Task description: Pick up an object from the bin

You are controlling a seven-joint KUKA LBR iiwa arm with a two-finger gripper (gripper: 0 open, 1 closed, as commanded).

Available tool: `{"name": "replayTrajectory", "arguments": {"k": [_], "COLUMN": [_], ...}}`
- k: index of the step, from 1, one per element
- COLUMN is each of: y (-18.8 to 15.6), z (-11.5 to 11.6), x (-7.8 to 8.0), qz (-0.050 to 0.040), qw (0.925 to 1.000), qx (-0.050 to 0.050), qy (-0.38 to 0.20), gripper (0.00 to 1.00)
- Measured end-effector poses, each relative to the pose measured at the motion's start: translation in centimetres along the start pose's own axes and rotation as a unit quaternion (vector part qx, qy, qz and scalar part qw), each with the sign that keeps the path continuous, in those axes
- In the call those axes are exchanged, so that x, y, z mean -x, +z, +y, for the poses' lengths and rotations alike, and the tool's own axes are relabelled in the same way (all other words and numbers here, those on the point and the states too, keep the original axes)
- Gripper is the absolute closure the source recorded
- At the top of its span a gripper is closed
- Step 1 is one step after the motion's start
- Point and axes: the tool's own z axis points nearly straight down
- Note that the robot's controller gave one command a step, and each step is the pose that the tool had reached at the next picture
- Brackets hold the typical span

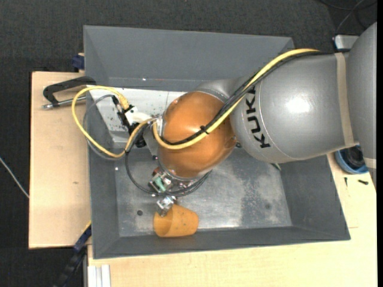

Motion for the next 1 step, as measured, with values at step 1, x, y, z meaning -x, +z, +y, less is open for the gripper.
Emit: {"name": "replayTrajectory", "arguments": {"k": [1], "y": [-14.40], "z": [-0.47], "x": [-1.82], "qz": [-0.0001], "qw": [0.9999], "qx": [-0.001], "qy": [-0.013], "gripper": [1.00]}}
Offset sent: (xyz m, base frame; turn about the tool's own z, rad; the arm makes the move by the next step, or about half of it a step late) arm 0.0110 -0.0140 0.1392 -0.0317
